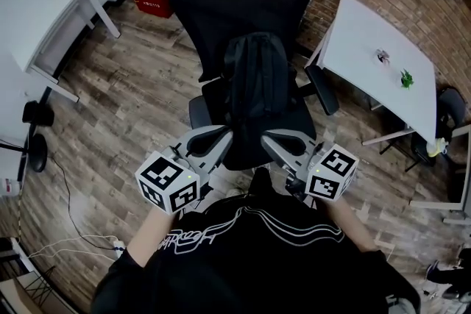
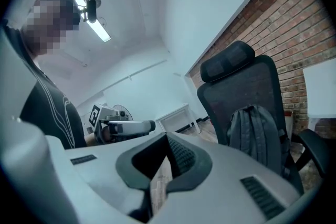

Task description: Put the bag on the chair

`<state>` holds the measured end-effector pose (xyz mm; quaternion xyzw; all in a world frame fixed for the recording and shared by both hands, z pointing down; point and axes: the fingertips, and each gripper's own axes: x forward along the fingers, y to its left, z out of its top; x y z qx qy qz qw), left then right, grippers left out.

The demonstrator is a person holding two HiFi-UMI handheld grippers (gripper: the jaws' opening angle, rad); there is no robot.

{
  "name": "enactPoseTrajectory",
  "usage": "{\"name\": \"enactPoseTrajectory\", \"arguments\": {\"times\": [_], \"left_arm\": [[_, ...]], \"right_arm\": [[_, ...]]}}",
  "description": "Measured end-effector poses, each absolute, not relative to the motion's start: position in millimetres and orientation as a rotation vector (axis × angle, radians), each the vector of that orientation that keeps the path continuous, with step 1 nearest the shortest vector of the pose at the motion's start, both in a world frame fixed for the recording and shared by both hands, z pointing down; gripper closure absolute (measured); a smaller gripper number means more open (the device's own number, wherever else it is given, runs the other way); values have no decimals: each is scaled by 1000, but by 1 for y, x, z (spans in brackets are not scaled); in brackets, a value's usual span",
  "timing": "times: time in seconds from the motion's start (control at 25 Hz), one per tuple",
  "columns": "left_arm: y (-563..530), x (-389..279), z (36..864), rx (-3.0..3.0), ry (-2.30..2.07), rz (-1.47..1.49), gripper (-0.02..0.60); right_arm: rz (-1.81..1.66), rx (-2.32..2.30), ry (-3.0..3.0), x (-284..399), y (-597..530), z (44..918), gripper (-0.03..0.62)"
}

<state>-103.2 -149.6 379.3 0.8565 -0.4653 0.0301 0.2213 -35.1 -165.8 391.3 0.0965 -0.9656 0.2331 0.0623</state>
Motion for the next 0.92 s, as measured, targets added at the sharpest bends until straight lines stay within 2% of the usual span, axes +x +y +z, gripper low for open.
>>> {"name": "enactPoseTrajectory", "arguments": {"times": [0.92], "left_arm": [[-129,-123,401,2300,-1300,87,532]], "right_arm": [[696,336,-2871,-46,-152,406,599]]}}
